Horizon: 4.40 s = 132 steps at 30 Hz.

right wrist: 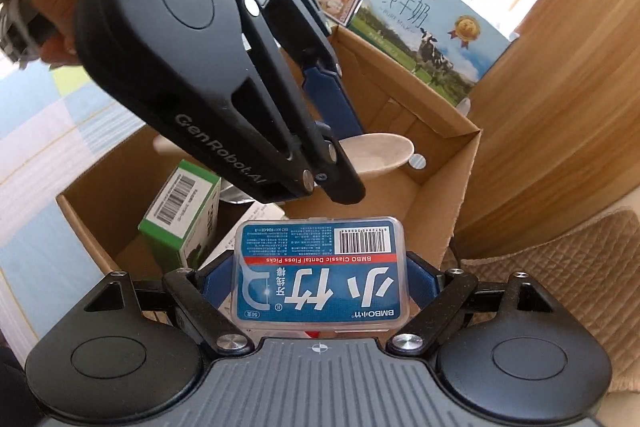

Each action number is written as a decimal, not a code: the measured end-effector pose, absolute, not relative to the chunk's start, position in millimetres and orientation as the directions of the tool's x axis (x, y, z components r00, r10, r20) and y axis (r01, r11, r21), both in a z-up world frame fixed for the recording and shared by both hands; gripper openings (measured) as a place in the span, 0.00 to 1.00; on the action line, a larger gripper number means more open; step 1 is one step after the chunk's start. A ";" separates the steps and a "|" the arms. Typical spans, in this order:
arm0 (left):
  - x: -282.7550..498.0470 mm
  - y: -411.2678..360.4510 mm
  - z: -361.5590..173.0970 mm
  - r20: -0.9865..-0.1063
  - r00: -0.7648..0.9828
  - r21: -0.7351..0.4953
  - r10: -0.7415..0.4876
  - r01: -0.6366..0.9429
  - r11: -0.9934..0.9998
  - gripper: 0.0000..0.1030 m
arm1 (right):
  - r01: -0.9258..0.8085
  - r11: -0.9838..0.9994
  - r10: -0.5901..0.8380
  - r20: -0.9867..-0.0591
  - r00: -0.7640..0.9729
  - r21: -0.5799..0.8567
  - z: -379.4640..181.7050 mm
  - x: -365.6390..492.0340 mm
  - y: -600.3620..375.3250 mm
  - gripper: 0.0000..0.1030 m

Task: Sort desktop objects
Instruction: 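Open both tools to drop the floss box and spoon in, then move both open tools back toward the plastic box and black cable, then close the right tool on the black cable while the left tool grasps the clear plastic box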

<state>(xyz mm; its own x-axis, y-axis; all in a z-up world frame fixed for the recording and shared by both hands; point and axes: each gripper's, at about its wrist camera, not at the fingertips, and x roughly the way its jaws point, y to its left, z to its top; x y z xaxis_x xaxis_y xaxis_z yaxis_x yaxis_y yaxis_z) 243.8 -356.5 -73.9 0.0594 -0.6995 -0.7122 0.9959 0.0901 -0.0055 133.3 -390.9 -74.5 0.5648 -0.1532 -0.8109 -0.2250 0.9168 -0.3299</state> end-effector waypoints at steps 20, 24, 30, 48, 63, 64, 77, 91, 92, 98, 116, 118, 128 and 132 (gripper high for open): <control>259.5 -308.5 -72.7 -0.702 0.122 0.009 -0.701 0.987 0.162 0.33 | -0.248 0.871 -0.196 -0.764 0.615 -0.424 -73.8 125.1 -374.1 0.94; 258.7 -290.6 -70.5 -0.698 0.135 -0.001 -0.703 0.982 0.190 0.38 | -0.216 0.879 -0.211 -0.754 0.622 -0.424 -64.8 116.6 -371.6 0.94; 255.6 -259.4 -68.0 -0.698 0.159 -0.025 -0.698 0.969 0.245 0.43 | -0.161 0.896 -0.228 -0.739 0.634 -0.414 -52.2 103.2 -365.3 0.95; 213.0 -154.1 -59.8 -0.697 0.211 -0.043 -0.686 0.942 0.333 0.69 | -0.069 0.936 -0.211 -0.708 0.674 -0.344 -8.4 51.0 -297.2 0.98; 181.7 -64.9 -64.8 -0.716 0.308 -0.012 -0.627 0.892 0.451 0.98 | -0.141 0.949 -0.111 -0.714 0.691 -0.283 -12.8 36.6 -217.5 0.98; 180.8 -58.3 -64.9 -0.714 0.322 -0.009 -0.621 0.883 0.469 0.98 | -0.149 0.949 -0.101 -0.715 0.691 -0.278 -14.3 37.7 -213.0 0.98; 182.6 19.8 -69.4 -0.679 0.468 -0.020 -0.566 0.759 0.651 0.99 | -0.228 0.948 -0.006 -0.729 0.684 -0.222 -33.6 62.5 -163.3 0.98; 196.2 44.8 -78.2 -0.683 0.500 -0.021 -0.532 0.715 0.699 0.99 | -0.223 0.966 0.054 -0.741 0.670 -0.131 -43.9 91.9 -143.8 0.98; 197.3 45.7 -78.8 -0.684 0.500 -0.025 -0.531 0.712 0.702 0.99 | -0.221 0.967 0.054 -0.742 0.668 -0.128 -44.9 94.2 -143.3 0.98; 205.4 48.4 -82.7 -0.687 0.505 -0.031 -0.522 0.698 0.715 0.99 | -0.180 0.981 0.065 -0.744 0.665 -0.075 -50.9 106.7 -146.8 0.98; 281.6 20.6 -108.7 -0.698 0.517 -0.019 -0.495 0.678 0.735 0.99 | -0.061 0.997 0.070 -0.723 0.687 0.039 -82.2 177.2 -171.4 0.97; 293.5 15.1 -113.8 -0.698 0.520 -0.022 -0.492 0.671 0.741 0.99 | -0.050 0.998 0.065 -0.726 0.684 0.042 -88.9 188.1 -175.0 0.96; 351.0 -11.2 -142.7 -0.694 0.531 -0.058 -0.486 0.632 0.773 0.99 | 0.014 0.997 0.049 -0.739 0.671 0.079 -132.6 237.2 -194.8 0.80; 369.6 -21.7 -155.6 -0.696 0.527 -0.074 -0.488 0.623 0.778 0.99 | 0.036 0.996 0.040 -0.736 0.676 0.087 -146.5 252.5 -200.6 0.76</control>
